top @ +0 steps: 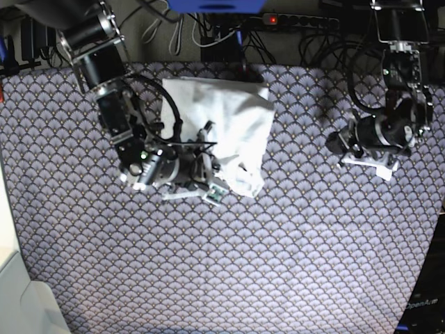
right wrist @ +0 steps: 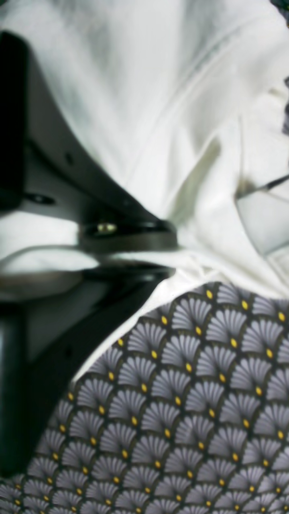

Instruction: Fold the T-shirt properly

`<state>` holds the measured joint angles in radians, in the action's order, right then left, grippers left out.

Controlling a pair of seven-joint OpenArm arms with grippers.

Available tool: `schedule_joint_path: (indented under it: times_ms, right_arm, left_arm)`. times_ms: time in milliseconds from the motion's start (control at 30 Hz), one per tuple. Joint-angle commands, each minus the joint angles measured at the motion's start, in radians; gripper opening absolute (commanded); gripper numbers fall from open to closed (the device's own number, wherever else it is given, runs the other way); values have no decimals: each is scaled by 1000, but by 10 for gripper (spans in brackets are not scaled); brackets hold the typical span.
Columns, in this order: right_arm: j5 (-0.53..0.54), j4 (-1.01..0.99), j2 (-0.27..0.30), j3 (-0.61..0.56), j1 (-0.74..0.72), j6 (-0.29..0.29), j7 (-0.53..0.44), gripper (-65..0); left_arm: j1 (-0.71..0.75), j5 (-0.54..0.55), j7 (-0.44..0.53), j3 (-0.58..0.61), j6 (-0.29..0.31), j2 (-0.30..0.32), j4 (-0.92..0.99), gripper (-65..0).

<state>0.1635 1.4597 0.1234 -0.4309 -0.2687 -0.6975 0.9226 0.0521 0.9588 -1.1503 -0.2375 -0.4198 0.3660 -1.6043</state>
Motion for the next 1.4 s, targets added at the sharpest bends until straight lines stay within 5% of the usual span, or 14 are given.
schedule_joint_path:
  times_ms: [0,267,1100,1200,1367]
  right_arm:
    - [14,17,-3,-18,-20,-1,-7,-650]
    - [14,115,-3,-135,-1,-1,-6,-650]
    - [11,126,34,-131,-19,-1,-6,-650]
    - [11,126,37,-131,-19,-1,-3,-595]
    - [12,137,49,-130,-16,-1,-1,-375]
  left_arm:
    - [-14,22,0,-7,-4,12,-12,-648]
    - [-14,22,0,-9,-4,12,-20,-648]
    - [-16,22,0,-7,-4,11,-20,-648]
    - [-16,22,0,-7,-4,11,-21,-648]
    - [-16,24,0,-7,-1,11,-21,-648]
